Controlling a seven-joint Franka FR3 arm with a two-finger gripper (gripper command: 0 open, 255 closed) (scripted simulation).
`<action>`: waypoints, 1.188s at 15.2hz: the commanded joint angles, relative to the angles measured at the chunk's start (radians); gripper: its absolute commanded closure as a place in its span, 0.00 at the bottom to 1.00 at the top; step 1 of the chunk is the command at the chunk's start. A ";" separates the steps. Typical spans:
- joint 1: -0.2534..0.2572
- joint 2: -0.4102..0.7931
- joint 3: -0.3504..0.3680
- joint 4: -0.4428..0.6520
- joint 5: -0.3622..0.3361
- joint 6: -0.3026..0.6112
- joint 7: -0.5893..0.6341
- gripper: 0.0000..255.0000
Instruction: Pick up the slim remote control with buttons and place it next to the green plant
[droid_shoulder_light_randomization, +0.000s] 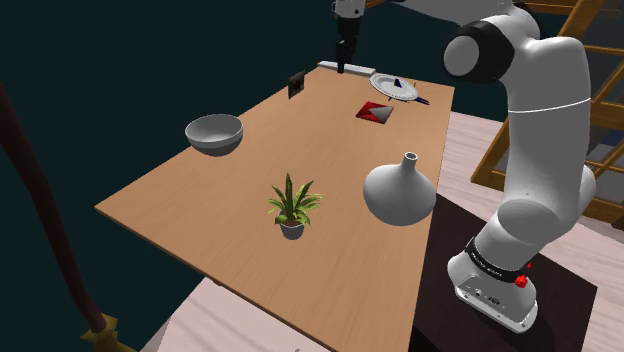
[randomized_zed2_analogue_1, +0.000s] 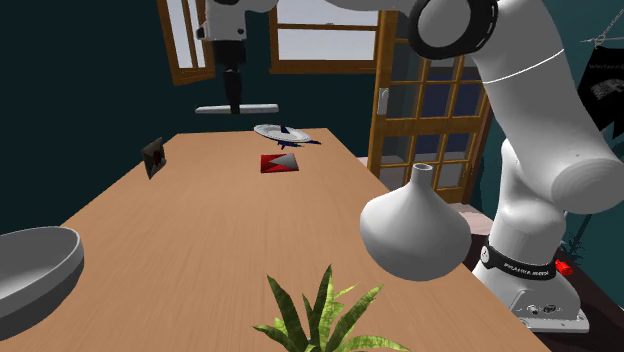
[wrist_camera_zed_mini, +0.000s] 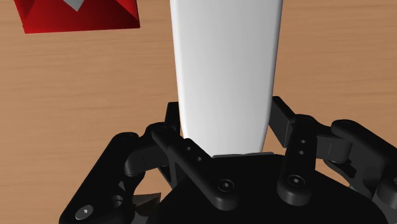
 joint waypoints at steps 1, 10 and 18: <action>0.017 -0.029 0.003 -0.030 -0.005 0.001 0.018 1.00; 0.163 -0.209 0.050 -0.300 -0.038 0.091 0.199 1.00; 0.279 -0.278 0.110 -0.397 -0.057 0.118 0.371 1.00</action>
